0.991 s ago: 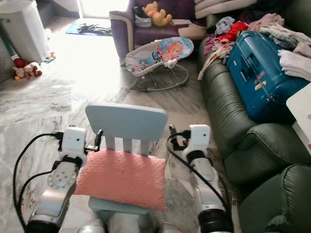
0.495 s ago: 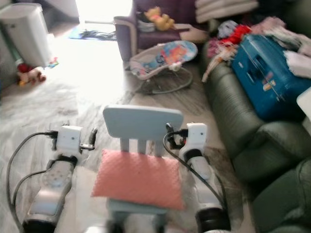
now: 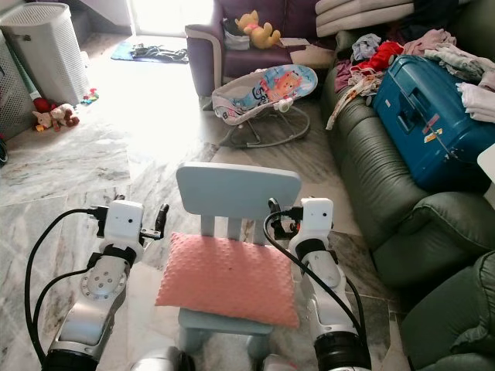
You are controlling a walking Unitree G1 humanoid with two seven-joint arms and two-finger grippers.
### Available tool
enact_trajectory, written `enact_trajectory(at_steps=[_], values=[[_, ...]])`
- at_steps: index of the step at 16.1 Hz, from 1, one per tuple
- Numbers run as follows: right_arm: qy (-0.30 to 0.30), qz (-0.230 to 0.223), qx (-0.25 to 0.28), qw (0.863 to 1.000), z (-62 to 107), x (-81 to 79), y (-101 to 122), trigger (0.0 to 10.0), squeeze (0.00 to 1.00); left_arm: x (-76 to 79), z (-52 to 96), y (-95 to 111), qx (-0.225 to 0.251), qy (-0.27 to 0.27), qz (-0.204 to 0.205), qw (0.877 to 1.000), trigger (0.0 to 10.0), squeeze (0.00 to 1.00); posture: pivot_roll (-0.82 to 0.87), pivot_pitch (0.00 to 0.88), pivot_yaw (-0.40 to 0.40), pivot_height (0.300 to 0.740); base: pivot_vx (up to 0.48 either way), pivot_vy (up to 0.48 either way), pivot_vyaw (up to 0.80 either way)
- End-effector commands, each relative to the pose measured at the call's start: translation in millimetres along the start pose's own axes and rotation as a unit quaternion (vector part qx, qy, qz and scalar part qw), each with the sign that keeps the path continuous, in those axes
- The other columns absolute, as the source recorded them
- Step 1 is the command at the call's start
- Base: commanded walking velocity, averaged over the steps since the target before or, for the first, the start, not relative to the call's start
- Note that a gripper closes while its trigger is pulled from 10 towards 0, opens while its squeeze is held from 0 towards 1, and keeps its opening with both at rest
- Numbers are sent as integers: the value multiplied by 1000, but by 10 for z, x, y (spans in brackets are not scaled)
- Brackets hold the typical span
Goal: Move the pillow to the sofa
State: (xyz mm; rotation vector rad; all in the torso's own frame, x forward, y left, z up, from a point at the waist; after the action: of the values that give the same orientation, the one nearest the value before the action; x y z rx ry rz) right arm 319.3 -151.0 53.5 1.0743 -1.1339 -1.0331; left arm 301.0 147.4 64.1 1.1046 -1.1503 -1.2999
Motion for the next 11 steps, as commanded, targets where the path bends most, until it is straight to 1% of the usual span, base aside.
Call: enact_trajectory(at_steps=[1, 3, 5, 6, 7, 8, 11], values=[[-10, 3, 1, 1000, -11, 58, 15, 10000, 0, 46, -11, 63, 11, -9, -2, 1000, 10000, 0, 55, 0, -47, 740, 0, 0, 0], [-10, 2, 0, 1000, -10, 56, 15, 10000, 0, 48, -11, 66, 11, -8, -5, 1000, 10000, 0, 55, 0, -47, 740, 0, 0, 0], [-9, 2, 1, 1000, -9, 56, 18, 10000, 0, 14, 2, 25, 3, -8, -16, 1000, 10000, 0, 54, 0, -46, 740, 0, 0, 0], [-7, 4, 1, 1000, 6, 51, 13, 10000, 0, -56, 28, -33, -8, 2, -18, 1000, 10000, 0, 53, 0, -45, 740, 0, 0, 0], [-4, 5, -2, 1000, 25, 48, -3, 10000, 0, -78, 41, -48, -11, 3, -16, 1000, 10000, 0, 52, 0, -44, 735, 0, 0, 0], [-3, 3, -4, 1000, 57, 52, -29, 10000, 0, -95, 56, -53, -12, 5, -17, 1000, 10000, 0, 52, 0, -45, 720, 0, 0, 0], [-2, 2, -4, 1000, 65, 42, -28, 10000, 0, -113, 68, -78, -16, 5, -25, 1000, 10000, 0, 51, 0, -45, 680, 0, 0, 0]])
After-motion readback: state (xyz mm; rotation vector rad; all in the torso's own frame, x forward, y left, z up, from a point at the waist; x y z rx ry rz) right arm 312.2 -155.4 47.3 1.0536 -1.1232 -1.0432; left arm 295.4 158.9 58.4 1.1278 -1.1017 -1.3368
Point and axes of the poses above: a point about 5 cm out from each wrist's last joint towards the gripper, its own z axis pointing back from the gripper into the wrist, its own y axis along the axis of the wrist's last joint, x = y × z, the point moved 4 cm from there along -z, pointing out of the wrist towards the gripper, and after that the axes turned 14 degrees about z, right-handed, at the moved point
